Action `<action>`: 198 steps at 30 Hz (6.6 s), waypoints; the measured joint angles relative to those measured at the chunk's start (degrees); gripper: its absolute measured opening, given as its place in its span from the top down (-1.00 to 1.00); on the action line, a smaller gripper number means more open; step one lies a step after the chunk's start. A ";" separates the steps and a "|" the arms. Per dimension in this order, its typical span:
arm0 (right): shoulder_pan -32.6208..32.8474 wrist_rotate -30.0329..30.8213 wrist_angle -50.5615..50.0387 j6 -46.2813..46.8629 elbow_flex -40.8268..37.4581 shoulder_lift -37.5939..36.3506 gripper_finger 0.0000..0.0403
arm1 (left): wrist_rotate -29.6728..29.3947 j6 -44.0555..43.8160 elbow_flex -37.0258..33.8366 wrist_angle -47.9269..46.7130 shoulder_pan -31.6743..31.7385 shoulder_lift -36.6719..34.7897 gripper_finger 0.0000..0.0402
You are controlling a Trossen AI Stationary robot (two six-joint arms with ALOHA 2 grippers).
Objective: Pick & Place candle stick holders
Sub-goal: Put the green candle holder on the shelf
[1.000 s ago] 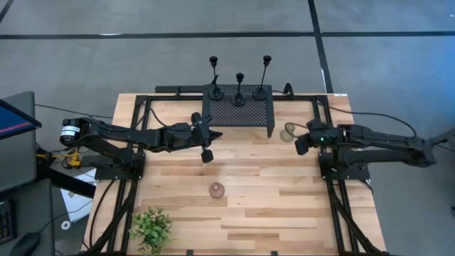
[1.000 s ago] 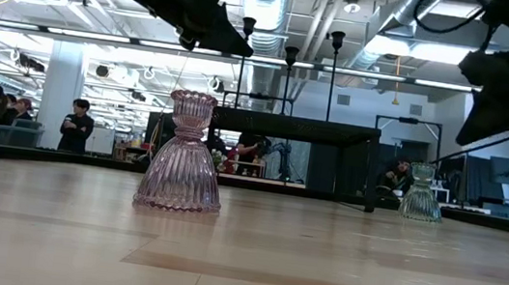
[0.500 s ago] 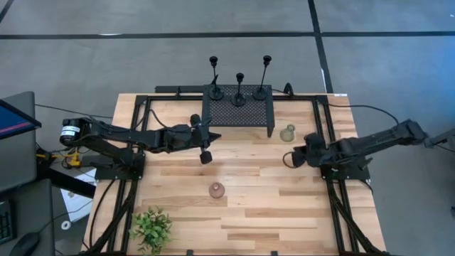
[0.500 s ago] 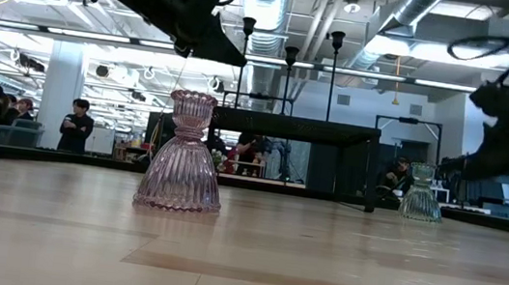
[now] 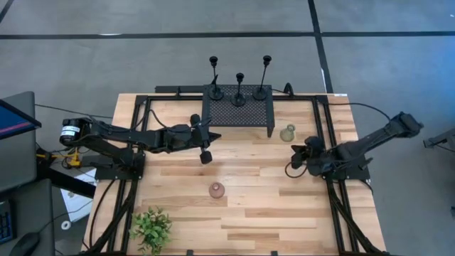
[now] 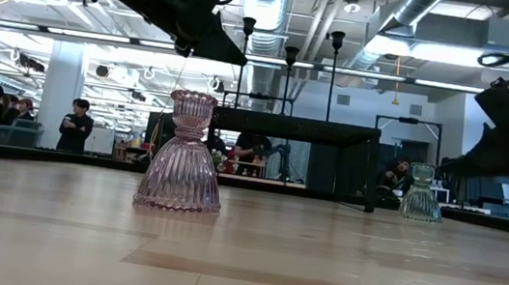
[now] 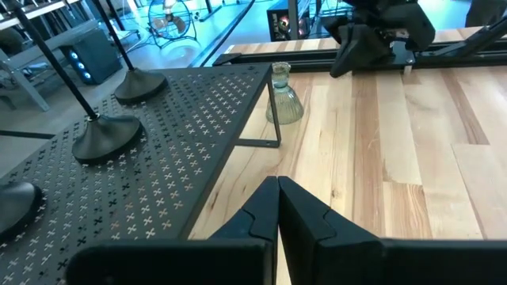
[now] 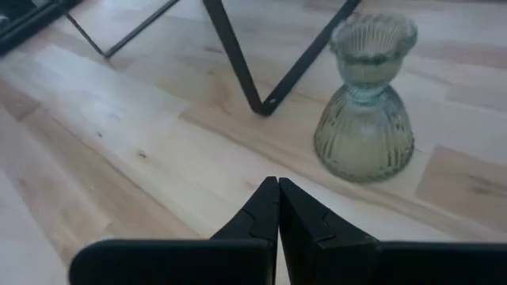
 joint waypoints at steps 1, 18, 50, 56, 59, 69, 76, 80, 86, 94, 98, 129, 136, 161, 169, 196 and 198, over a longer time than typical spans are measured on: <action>0.26 0.22 1.22 0.79 -0.37 1.18 1.00 | 0.01 0.00 0.00 -0.01 0.00 0.00 0.96; -3.16 -0.22 9.15 -0.06 -0.36 15.99 0.84 | 0.00 0.18 -0.02 0.02 0.00 0.00 0.96; -23.35 -3.42 21.80 -18.60 -0.36 15.95 -0.40 | 0.01 0.17 -0.07 0.02 0.02 0.04 0.96; -27.10 -4.12 27.38 -26.12 -0.34 15.95 -0.40 | 0.01 0.19 -0.07 0.02 0.02 0.04 0.96; -29.68 -6.26 28.13 -27.75 -0.34 15.95 -0.40 | 0.01 0.18 -0.07 0.02 0.02 0.04 0.96; -35.63 -7.96 28.49 -29.70 -0.34 15.95 -0.40 | -0.01 0.19 -0.07 0.00 0.01 0.04 0.96; -37.93 -10.97 34.99 -35.27 -0.34 16.00 -0.35 | -0.01 0.18 -0.07 0.00 0.01 0.04 0.96; -39.64 -11.03 35.83 -36.36 -0.32 16.00 -0.21 | 0.01 0.06 -0.07 -0.01 0.00 0.04 0.96; -41.51 -15.35 35.67 -36.69 -0.32 16.00 0.02 | 0.01 0.02 -0.07 -0.02 0.00 0.04 0.96; -42.42 -17.20 36.46 -36.53 -0.17 17.96 0.09 | 0.01 0.00 -0.07 -0.04 0.00 0.04 0.96; -42.44 -17.11 35.08 -36.57 -0.46 18.88 0.00 | 0.01 0.01 -0.07 -0.04 0.00 0.04 0.96; -46.56 -22.34 42.20 -36.29 -0.34 27.61 -0.26 | 0.03 -1.53 -0.15 -0.54 -0.31 0.04 0.96; -46.55 -22.23 44.09 -36.54 -0.34 29.62 0.02 | 0.03 -1.54 -0.89 -0.47 -0.31 0.04 0.96; -46.50 -23.50 32.14 -38.17 6.05 27.55 0.35 | 0.01 -4.55 -3.96 0.00 -0.24 0.04 0.96; -46.50 -20.30 21.00 -41.17 11.56 21.19 0.36 | 0.01 -4.53 -3.96 0.04 -0.24 0.04 0.96; -42.77 -24.47 18.19 -54.22 34.99 19.35 0.37 | 0.01 -4.52 -3.96 0.88 -0.24 0.04 0.96; -42.06 -24.48 19.68 -54.30 35.58 21.74 0.34 | 0.01 -4.52 -3.96 0.88 -0.24 0.04 0.96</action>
